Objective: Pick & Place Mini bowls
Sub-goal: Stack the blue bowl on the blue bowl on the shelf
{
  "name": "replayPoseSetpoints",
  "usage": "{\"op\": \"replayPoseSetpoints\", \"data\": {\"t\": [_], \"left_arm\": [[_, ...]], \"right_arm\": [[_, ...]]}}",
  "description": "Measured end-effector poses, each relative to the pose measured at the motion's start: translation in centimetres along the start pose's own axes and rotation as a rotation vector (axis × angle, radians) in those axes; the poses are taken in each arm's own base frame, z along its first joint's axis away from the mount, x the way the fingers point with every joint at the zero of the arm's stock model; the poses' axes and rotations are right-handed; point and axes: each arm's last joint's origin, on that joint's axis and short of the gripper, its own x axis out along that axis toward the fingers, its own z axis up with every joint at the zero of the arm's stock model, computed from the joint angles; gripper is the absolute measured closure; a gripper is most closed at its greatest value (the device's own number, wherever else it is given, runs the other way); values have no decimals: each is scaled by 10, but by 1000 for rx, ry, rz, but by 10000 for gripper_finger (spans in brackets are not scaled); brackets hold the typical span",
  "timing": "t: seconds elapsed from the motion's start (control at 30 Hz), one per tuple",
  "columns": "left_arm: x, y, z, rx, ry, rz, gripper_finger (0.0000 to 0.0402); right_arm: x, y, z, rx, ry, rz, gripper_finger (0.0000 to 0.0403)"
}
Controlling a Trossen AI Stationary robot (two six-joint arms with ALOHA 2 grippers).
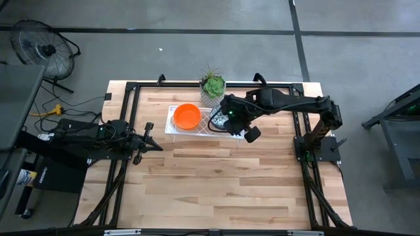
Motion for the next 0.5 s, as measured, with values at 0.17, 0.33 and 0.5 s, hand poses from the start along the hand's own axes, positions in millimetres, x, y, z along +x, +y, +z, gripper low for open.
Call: {"op": "replayPoseSetpoints", "data": {"t": [0.17,0.33,0.5], "left_arm": [[0,0,0,0,0,0,401],[0,0,0,0,0,0,401],[0,0,0,0,0,0,401]], "right_arm": [[0,-3,3,4,-29,-25,360],[0,-4,4,5,-43,-37,360],[0,-4,4,5,-34,-49,359]]}}
